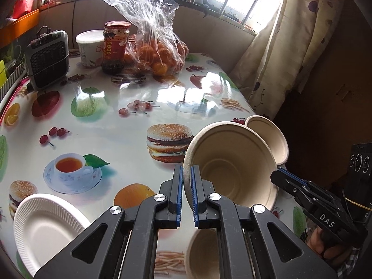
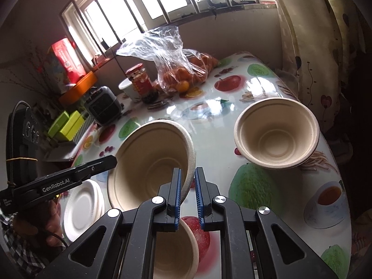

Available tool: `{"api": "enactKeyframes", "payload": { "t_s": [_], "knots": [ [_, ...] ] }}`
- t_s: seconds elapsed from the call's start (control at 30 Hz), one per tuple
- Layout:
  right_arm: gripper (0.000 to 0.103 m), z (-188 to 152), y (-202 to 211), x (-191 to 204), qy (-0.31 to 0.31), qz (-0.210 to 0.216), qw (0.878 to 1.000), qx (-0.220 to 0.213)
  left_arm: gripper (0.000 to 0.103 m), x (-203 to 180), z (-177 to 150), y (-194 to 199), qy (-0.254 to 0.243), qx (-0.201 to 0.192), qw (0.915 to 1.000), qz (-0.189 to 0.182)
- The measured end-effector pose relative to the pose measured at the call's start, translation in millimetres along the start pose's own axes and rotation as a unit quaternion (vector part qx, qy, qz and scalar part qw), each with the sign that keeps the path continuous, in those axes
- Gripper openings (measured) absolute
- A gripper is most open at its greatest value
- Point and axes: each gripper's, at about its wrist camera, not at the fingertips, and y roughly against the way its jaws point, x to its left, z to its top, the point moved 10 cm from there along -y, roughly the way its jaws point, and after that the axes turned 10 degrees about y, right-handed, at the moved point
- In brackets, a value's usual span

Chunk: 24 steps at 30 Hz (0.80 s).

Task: Organize plates and bowls
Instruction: 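Carry the held tan bowls with both grippers toward the plate stack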

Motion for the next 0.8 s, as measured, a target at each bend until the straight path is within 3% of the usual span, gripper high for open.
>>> {"api": "enactKeyframes", "payload": {
  "t_s": [0.8],
  "knots": [
    [0.012, -37.8, 46.1, 20.9, -0.013, -0.009, 1.000, -0.020, 0.007, -7.1, -36.8, 31.6, -0.018, 0.001, 0.9997, -0.019]
  ]
}}
